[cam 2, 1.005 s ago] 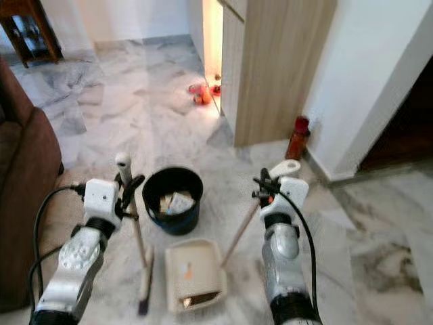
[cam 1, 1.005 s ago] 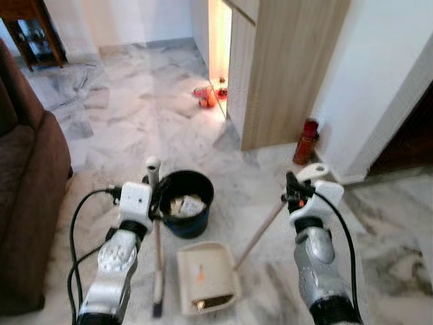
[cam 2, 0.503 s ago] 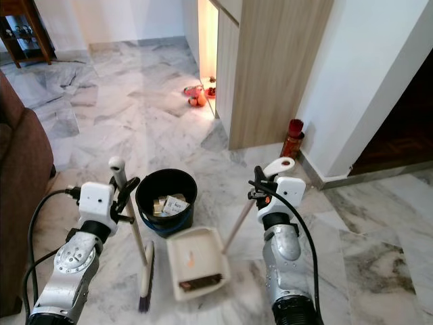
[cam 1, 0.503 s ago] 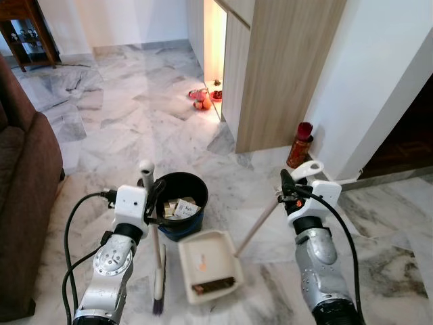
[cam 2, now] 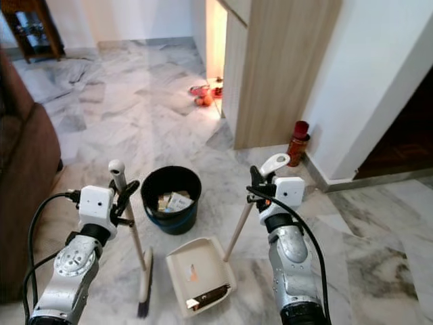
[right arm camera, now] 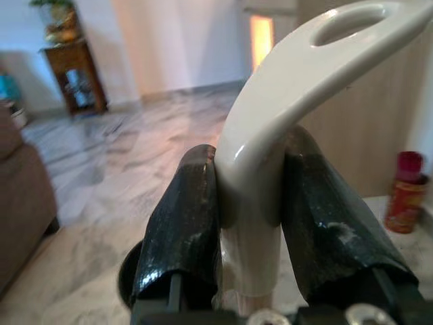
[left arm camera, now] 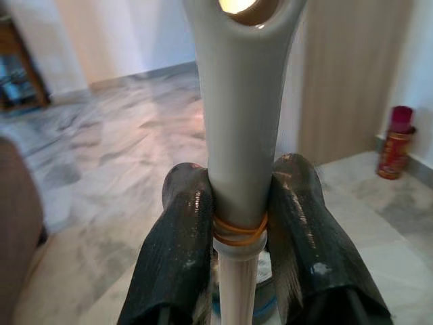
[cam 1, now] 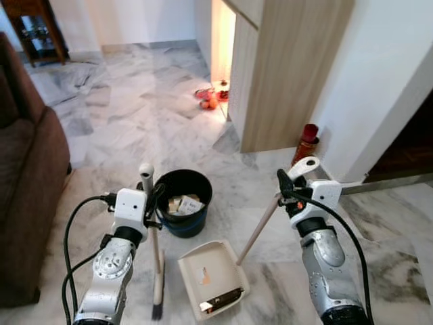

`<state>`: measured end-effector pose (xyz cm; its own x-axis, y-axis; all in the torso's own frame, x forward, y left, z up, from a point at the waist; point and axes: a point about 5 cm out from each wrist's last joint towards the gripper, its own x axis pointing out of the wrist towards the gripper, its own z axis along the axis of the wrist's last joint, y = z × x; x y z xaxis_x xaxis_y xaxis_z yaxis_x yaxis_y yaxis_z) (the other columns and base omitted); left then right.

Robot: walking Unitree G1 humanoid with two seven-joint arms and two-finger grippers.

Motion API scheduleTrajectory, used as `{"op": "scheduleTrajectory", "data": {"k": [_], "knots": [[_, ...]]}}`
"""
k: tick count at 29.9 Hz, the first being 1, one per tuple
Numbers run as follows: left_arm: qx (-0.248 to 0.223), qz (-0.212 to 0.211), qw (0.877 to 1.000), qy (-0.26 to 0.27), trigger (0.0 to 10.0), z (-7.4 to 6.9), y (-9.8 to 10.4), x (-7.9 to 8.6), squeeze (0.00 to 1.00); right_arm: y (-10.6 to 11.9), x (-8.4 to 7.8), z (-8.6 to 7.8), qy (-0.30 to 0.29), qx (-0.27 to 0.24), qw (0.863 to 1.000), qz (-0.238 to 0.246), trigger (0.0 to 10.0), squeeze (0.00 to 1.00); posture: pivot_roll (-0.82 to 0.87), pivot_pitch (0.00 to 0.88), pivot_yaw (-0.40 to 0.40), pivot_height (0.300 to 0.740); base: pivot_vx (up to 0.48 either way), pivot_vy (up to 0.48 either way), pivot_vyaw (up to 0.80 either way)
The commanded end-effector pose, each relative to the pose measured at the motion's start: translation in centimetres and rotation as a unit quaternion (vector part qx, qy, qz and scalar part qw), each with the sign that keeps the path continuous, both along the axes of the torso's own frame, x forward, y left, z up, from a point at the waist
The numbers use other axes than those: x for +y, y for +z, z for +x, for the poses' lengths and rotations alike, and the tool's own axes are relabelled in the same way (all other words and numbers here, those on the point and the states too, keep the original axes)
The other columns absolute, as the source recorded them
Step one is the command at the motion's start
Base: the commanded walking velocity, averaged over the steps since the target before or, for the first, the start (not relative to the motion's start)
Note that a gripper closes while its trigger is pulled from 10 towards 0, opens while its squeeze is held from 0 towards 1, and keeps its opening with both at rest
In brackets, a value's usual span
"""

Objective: Sweep floor

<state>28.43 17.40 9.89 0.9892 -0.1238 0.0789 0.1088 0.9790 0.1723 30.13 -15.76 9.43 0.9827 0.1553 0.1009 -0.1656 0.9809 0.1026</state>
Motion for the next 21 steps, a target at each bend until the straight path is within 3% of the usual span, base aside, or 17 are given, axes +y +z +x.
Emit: {"op": "scheduleTrajectory", "data": {"k": [1, 8, 13, 21], "knots": [[-0.030, 0.007, 1.000, 0.002, 10.0, 0.1, 1.2, 0.2, 0.00, 1.5, 0.2, 0.2, 0.006, -0.033, 0.999, 0.004, 10.0, 0.00, 0.06, 0.029, -0.021, 0.740, 0.000, 0.000, 0.66], [-0.030, 0.007, 1.000, 0.001, 10.0, 0.3, 1.2, 0.1, 0.00, 1.8, 0.3, 0.4, 0.005, -0.038, 0.999, 0.006, 10.0, 0.00, 0.06, 0.022, -0.020, 0.740, 0.000, 0.000, 0.56], [-0.032, 0.008, 0.999, -0.001, 10.0, 0.3, 1.3, 0.1, 0.00, 3.1, 0.1, 0.7, -0.017, -0.056, 0.996, 0.061, 10.0, 0.00, 0.06, 0.009, -0.014, 0.740, 0.000, 0.000, 0.00], [-0.032, 0.009, 0.999, -0.004, 10.0, 0.4, 1.3, -0.1, 0.00, 5.2, 0.6, 0.8, -0.002, -0.095, 0.993, 0.064, 10.0, 0.00, 0.06, 0.018, -0.015, 0.740, 0.000, 0.000, 0.00]]}}
